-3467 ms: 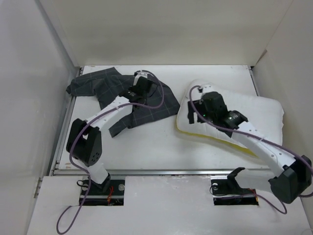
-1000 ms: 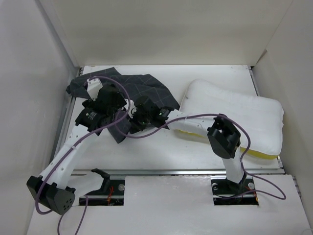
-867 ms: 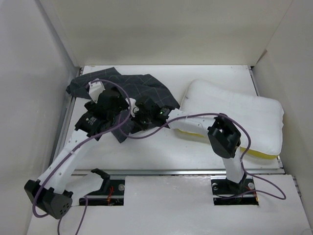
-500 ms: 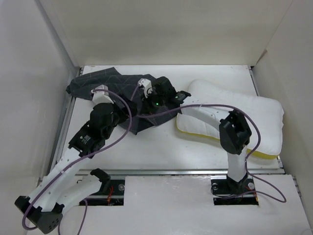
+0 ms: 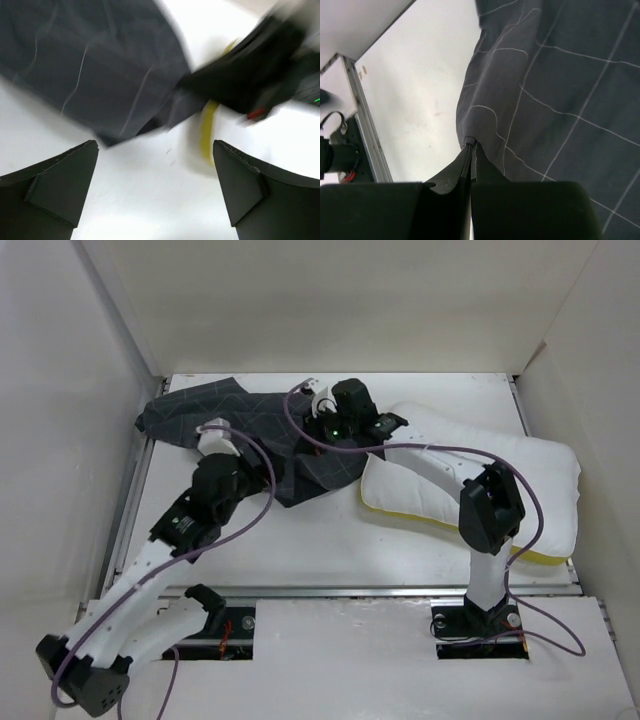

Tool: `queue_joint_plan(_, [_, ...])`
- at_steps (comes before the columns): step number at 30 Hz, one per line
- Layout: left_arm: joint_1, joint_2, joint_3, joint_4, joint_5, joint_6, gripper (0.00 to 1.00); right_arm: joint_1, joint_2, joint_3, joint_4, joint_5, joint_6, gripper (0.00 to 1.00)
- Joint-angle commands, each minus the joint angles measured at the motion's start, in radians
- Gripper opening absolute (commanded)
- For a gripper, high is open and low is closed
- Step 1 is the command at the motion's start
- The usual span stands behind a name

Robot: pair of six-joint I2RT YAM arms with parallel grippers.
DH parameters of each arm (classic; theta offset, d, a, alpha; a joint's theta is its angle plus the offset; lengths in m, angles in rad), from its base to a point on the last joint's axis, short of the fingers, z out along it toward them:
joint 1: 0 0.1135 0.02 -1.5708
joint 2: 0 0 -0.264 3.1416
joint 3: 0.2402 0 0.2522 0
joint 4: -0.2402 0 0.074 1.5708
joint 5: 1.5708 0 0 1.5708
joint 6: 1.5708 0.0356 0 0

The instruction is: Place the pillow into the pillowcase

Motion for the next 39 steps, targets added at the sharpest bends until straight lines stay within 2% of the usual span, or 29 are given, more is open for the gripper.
queue_joint_plan(1, [0.001, 0.029, -0.115, 0.012, 0.073, -0.022, 1.0, -0.015, -0.03, 0.089, -0.012, -0.014, 0.044, 0.0])
queue_joint_plan(5, [0.001, 0.041, -0.233, 0.207, 0.139, -0.013, 1.0, -0.015, -0.03, 0.112, -0.05, -0.04, 0.044, 0.0])
queue_joint_plan(8, [-0.008, 0.128, -0.254, 0.301, 0.139, -0.013, 1.0, -0.015, -0.03, 0.124, -0.072, -0.049, 0.053, 0.0])
queue_joint_plan(12, [-0.008, 0.292, -0.204, 0.337, 0.05, -0.034, 1.0, -0.015, -0.039, 0.124, -0.093, -0.067, 0.064, 0.0])
queue_joint_plan(20, [-0.017, 0.542, -0.077, 0.36, -0.31, -0.07, 1.0, -0.015, -0.039, 0.139, -0.165, -0.123, 0.093, 0.0])
queue_joint_plan(23, [-0.017, 0.63, -0.028, 0.415, -0.352, -0.021, 1.0, -0.015, -0.039, 0.152, -0.191, -0.173, 0.102, 0.0])
queue_joint_plan(25, [-0.017, 0.682, -0.005, 0.486, -0.352, 0.025, 0.85, -0.025, -0.027, 0.163, -0.211, -0.182, 0.114, 0.0])
queue_joint_plan(26, [-0.017, 0.696, -0.004, 0.508, -0.343, 0.044, 0.7, -0.036, -0.027, 0.163, -0.22, -0.182, 0.114, 0.0])
queue_joint_plan(27, [-0.017, 0.709, 0.006, 0.533, -0.332, 0.07, 0.4, -0.036, -0.017, 0.173, -0.234, -0.182, 0.114, 0.0])
queue_joint_plan(28, [-0.017, 0.729, 0.029, 0.533, -0.344, 0.081, 0.0, -0.048, -0.006, 0.173, -0.243, -0.182, 0.125, 0.0])
queue_joint_plan(33, [-0.017, 0.688, 0.017, 0.433, -0.403, 0.055, 0.0, -0.087, 0.005, 0.161, -0.283, -0.034, 0.101, 0.0])
queue_joint_plan(35, [-0.017, 0.645, 0.006, 0.384, -0.414, 0.032, 0.0, -0.087, -0.004, 0.141, -0.283, 0.043, 0.053, 0.08])
queue_joint_plan(37, [-0.017, 0.633, 0.006, 0.309, -0.424, -0.009, 0.0, -0.075, -0.018, 0.095, -0.259, 0.152, 0.016, 0.2])
queue_joint_plan(38, [-0.017, 0.621, 0.019, 0.28, -0.424, -0.028, 0.0, -0.065, -0.045, 0.072, -0.25, 0.188, -0.028, 0.37])
queue_joint_plan(39, [-0.017, 0.621, 0.028, 0.21, -0.424, -0.049, 0.0, -0.065, -0.065, 0.043, -0.233, 0.224, -0.051, 0.43])
